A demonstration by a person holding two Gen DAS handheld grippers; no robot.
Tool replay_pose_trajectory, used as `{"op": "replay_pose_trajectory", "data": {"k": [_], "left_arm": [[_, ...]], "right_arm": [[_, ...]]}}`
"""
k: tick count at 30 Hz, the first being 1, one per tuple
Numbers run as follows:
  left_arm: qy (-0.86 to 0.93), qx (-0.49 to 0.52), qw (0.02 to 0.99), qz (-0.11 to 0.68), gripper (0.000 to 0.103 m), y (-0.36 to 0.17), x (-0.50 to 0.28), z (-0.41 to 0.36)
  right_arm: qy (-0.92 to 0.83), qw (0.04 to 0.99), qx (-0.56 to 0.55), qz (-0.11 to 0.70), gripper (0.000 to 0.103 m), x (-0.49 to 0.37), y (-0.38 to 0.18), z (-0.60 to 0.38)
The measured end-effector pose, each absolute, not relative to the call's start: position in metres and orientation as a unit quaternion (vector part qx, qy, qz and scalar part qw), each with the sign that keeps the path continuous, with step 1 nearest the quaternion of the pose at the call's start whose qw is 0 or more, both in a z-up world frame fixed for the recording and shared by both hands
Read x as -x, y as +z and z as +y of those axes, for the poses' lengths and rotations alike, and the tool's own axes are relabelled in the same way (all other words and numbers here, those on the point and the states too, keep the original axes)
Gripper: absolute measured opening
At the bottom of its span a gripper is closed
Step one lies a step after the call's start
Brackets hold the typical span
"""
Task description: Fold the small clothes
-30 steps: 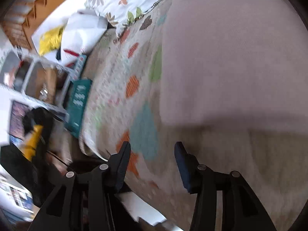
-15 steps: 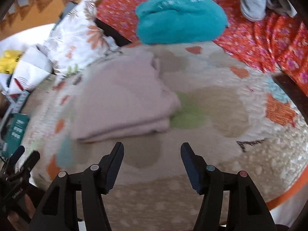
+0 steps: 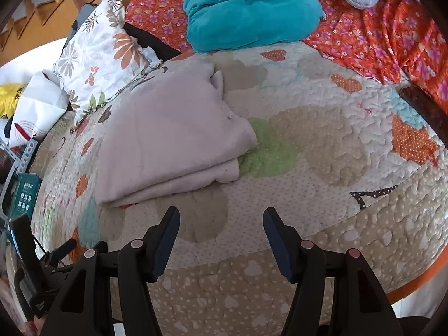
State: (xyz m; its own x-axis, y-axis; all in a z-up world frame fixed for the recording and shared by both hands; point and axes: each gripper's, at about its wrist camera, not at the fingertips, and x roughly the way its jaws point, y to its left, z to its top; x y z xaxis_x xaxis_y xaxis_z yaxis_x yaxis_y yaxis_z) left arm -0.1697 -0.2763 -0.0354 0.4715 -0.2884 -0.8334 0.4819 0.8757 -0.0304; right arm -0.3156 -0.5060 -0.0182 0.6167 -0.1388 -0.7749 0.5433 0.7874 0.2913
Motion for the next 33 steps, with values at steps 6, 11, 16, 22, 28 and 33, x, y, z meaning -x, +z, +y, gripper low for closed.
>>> {"op": "replay_pose_trajectory", "data": {"k": [6,11,16,22,28,33], "left_arm": [[-0.206,-0.070,0.856,0.469,0.103,-0.037,0.169,-0.274],[-0.203,-0.070,0.852,0.478,0.103,-0.037,0.166,-0.275],[-0.207,-0.085,0.853,0.472,0.103,-0.028,0.172,-0.277],[-0.233,-0.084,0.867,0.433,0.103,-0.003,0.189,-0.276],[-0.248,-0.093,0.869,0.417,0.103,0.009,0.195,-0.278],[-0.250,-0.091,0.863,0.430,0.103,0.006,0.195,-0.278]], "right_arm": [[-0.198,0.861,-0.255,0.393,0.067,0.309,-0.020,-0.503],[-0.200,0.865,-0.238,0.394,0.067,0.303,-0.020,-0.498],[-0.220,0.871,-0.200,0.391,0.067,0.300,-0.016,-0.490],[-0.232,0.872,-0.175,0.393,0.070,0.298,-0.015,-0.486],[-0.235,0.873,-0.157,0.398,0.071,0.296,-0.016,-0.481],[-0.234,0.873,-0.143,0.403,0.072,0.292,-0.018,-0.476]]}}
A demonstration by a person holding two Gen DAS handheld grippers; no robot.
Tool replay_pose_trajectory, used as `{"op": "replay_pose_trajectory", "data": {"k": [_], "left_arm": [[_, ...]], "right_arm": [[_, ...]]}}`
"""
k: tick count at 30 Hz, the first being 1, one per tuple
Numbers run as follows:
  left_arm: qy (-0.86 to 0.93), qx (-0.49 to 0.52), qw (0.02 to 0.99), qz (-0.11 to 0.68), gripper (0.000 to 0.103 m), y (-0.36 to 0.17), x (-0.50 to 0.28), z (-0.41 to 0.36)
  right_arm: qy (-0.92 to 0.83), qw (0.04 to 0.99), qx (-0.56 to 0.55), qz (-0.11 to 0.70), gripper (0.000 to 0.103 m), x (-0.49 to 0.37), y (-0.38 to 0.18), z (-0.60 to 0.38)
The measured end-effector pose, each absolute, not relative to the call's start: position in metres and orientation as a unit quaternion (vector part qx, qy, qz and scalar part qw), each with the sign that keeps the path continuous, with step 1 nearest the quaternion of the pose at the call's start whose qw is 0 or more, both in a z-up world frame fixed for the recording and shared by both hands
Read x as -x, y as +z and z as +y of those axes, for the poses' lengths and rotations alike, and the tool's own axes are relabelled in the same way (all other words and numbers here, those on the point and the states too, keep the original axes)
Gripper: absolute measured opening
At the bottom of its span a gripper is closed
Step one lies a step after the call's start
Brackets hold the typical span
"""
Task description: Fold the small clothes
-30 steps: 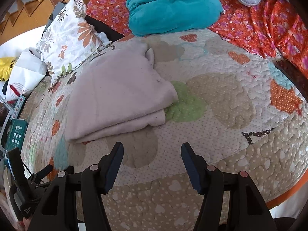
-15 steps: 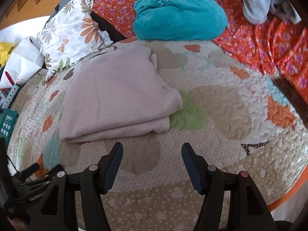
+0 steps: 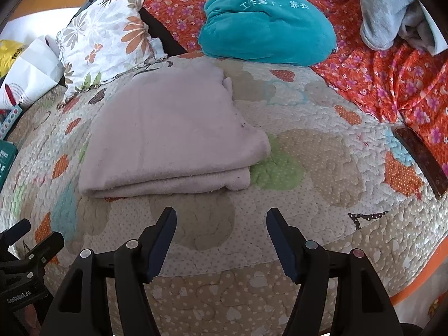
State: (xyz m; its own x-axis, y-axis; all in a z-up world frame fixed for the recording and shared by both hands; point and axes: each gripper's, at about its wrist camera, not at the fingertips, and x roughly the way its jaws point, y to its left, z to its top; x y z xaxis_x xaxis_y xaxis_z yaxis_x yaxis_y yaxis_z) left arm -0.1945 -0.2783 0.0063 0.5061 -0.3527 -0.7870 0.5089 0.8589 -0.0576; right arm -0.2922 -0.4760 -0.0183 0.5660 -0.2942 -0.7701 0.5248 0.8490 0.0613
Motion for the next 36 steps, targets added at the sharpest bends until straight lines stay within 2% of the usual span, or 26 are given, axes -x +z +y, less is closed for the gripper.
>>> {"op": "replay_pose_trajectory", "data": {"k": [26,33,34,35,36], "left_arm": [[-0.246,-0.091,0.840,0.476,0.103,-0.012,0.192,-0.280],[-0.241,-0.078,0.841,0.477,0.103,-0.010,0.187,-0.278],[-0.241,-0.076,0.841,0.478,0.103,-0.010,0.187,-0.277],[-0.241,-0.074,0.842,0.477,0.103,-0.009,0.187,-0.277],[-0.241,-0.074,0.843,0.475,0.103,-0.008,0.187,-0.276]], "right_arm": [[-0.236,0.867,-0.130,0.419,0.076,0.289,-0.024,-0.475],[-0.214,0.890,-0.150,0.375,0.076,0.266,0.013,-0.488],[-0.204,0.895,-0.149,0.368,0.073,0.257,0.019,-0.488],[-0.185,0.903,-0.146,0.360,0.061,0.242,0.026,-0.488],[-0.166,0.908,-0.142,0.357,0.043,0.227,0.030,-0.486]]}}
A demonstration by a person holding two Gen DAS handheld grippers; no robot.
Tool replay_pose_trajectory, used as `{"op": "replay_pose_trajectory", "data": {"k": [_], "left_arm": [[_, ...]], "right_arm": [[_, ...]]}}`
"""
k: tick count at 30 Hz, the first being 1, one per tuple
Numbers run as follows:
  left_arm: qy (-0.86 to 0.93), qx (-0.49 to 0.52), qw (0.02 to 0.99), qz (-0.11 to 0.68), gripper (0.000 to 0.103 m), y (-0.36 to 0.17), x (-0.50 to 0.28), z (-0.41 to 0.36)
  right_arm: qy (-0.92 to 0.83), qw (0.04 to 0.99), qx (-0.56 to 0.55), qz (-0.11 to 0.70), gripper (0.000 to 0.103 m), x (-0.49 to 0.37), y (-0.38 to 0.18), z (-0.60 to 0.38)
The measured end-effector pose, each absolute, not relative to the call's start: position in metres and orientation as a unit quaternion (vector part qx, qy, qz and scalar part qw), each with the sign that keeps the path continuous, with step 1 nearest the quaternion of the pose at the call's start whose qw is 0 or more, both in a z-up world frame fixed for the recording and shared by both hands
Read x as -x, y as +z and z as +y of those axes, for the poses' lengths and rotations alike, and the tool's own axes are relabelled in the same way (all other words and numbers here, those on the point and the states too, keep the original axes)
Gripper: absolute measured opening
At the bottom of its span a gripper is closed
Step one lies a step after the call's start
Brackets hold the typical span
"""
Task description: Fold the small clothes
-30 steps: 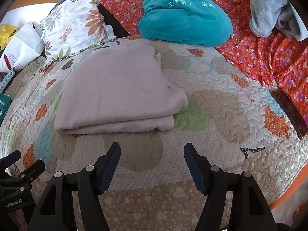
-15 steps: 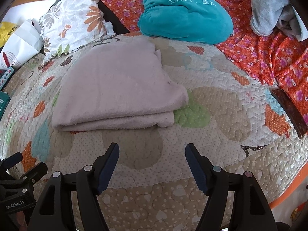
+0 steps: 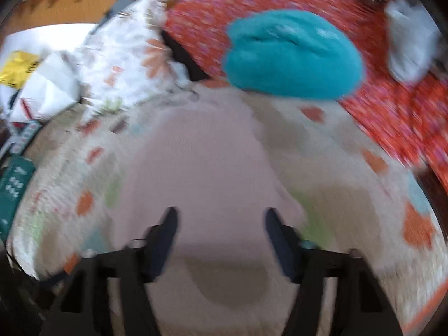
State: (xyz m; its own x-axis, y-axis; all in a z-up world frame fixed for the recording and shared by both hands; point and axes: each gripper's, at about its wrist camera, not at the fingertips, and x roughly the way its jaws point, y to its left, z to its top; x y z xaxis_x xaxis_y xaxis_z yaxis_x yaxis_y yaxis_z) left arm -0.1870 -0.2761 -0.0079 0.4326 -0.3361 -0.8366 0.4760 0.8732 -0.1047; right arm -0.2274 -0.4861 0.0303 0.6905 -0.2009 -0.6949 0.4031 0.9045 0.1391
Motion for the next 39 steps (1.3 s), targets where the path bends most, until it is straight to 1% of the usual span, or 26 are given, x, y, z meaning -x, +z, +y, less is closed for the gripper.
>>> {"op": "replay_pose_trajectory", "data": {"k": [1,2,4,7,8,9,10,11,16,18,20,21,22,23,26,31,32,35,39], "left_arm": [[-0.241,-0.074,0.844,0.474,0.103,-0.007,0.187,-0.276],[-0.241,-0.074,0.845,0.472,0.103,-0.006,0.187,-0.275],[-0.241,-0.071,0.845,0.472,0.103,-0.005,0.186,-0.273],[-0.238,-0.063,0.846,0.472,0.103,-0.003,0.183,-0.266],[-0.237,-0.062,0.847,0.471,0.103,-0.002,0.182,-0.263],[-0.234,-0.059,0.849,0.470,0.103,0.001,0.181,-0.259],[-0.232,-0.054,0.851,0.469,0.103,0.003,0.180,-0.256],[-0.232,-0.047,0.852,0.466,0.103,0.006,0.179,-0.251],[-0.233,-0.024,0.852,0.468,0.103,0.014,0.171,-0.237],[-0.234,-0.015,0.848,0.475,0.103,0.015,0.166,-0.233],[-0.233,0.001,0.844,0.484,0.103,0.017,0.160,-0.229],[-0.232,0.005,0.843,0.486,0.103,0.017,0.158,-0.228],[-0.231,0.009,0.842,0.487,0.103,0.017,0.156,-0.227],[-0.227,0.011,0.842,0.489,0.103,0.017,0.154,-0.227],[-0.218,0.009,0.843,0.491,0.103,0.014,0.151,-0.227],[-0.211,0.003,0.837,0.504,0.103,0.005,0.144,-0.225],[-0.209,0.001,0.837,0.505,0.103,0.004,0.143,-0.225],[-0.213,0.001,0.834,0.509,0.103,0.003,0.141,-0.227],[-0.212,-0.007,0.838,0.502,0.103,0.005,0.141,-0.229]], "right_arm": [[-0.140,0.911,-0.147,0.359,0.038,0.206,0.034,-0.486],[-0.119,0.910,-0.163,0.362,0.038,0.193,0.034,-0.486],[-0.027,0.886,-0.266,0.378,0.038,0.152,0.022,-0.501],[0.050,0.830,-0.396,0.390,0.040,0.116,-0.015,-0.519],[0.072,0.804,-0.442,0.392,0.040,0.110,-0.035,-0.525],[0.081,0.788,-0.471,0.388,0.036,0.112,-0.048,-0.529],[0.092,0.773,-0.500,0.379,0.036,0.120,-0.060,-0.534],[0.102,0.766,-0.508,0.379,0.035,0.128,-0.065,-0.534],[0.095,0.769,-0.441,0.453,0.033,0.175,-0.062,-0.520],[0.094,0.767,-0.431,0.465,0.039,0.185,-0.046,-0.518],[0.102,0.781,-0.423,0.448,0.041,0.180,-0.024,-0.523],[0.107,0.787,-0.426,0.433,0.047,0.174,-0.012,-0.526],[0.113,0.791,-0.432,0.419,0.051,0.168,-0.005,-0.529],[0.120,0.793,-0.439,0.405,0.054,0.156,0.001,-0.532],[0.156,0.787,-0.441,0.402,0.054,0.103,0.003,-0.530],[0.162,0.766,-0.459,0.420,0.054,0.010,-0.026,-0.529],[0.159,0.765,-0.462,0.420,0.052,-0.001,-0.029,-0.532],[0.114,0.780,-0.452,0.418,0.052,-0.045,-0.031,-0.555],[-0.009,0.798,-0.437,0.414,0.052,-0.064,-0.035,-0.598]]}}
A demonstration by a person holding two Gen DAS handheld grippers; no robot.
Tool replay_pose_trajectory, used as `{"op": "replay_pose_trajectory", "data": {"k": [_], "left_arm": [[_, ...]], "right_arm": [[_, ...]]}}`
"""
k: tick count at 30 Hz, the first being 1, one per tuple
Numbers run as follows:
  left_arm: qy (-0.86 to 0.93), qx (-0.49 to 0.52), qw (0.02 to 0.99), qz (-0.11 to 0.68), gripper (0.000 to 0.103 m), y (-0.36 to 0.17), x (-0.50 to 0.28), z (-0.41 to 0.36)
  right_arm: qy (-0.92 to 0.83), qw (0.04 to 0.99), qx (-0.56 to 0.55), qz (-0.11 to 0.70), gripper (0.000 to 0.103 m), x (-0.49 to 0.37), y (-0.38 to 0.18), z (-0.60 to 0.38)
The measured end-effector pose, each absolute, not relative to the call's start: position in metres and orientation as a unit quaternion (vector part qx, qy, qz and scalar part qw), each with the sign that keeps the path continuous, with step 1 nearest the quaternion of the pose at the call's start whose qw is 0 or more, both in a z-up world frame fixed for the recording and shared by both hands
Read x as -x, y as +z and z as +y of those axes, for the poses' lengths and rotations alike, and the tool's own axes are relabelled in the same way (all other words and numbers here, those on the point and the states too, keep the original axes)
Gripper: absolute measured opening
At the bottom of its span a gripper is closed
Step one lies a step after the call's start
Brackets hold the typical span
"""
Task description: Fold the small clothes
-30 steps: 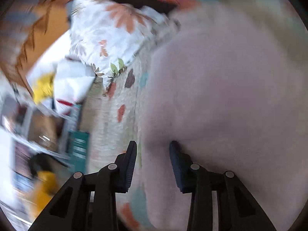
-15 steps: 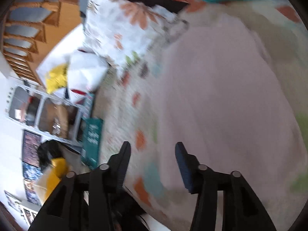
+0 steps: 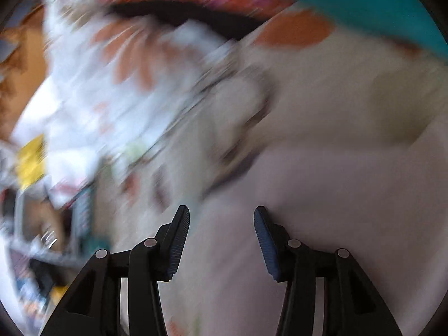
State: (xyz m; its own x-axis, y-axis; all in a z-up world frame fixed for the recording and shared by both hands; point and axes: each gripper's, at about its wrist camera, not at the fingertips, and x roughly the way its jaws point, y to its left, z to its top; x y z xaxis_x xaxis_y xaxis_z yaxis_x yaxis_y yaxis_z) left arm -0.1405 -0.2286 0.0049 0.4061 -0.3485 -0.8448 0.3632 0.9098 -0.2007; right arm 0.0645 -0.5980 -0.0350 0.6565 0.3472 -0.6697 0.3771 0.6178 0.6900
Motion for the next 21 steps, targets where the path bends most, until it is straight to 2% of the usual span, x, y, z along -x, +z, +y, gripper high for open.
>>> {"op": "replay_pose_trajectory", "data": {"k": [4,8,13,17,21], "left_arm": [[-0.212,-0.011,0.839,0.500,0.103,0.005,0.142,-0.228],[-0.209,-0.011,0.842,0.497,0.103,0.007,0.144,-0.228],[-0.196,-0.029,0.852,0.484,0.103,0.007,0.147,-0.231],[-0.187,-0.036,0.856,0.481,0.103,0.004,0.150,-0.231],[-0.197,-0.048,0.856,0.475,0.103,0.002,0.158,-0.239]], "right_arm": [[-0.022,0.817,-0.442,0.370,0.054,-0.032,-0.008,-0.612],[0.020,0.828,-0.410,0.382,0.057,0.020,0.010,-0.594],[-0.041,0.830,-0.374,0.412,0.058,0.102,-0.007,-0.594],[-0.071,0.828,-0.387,0.399,0.058,0.165,-0.017,-0.596],[-0.100,0.843,-0.345,0.401,0.059,0.217,-0.019,-0.578]]}}
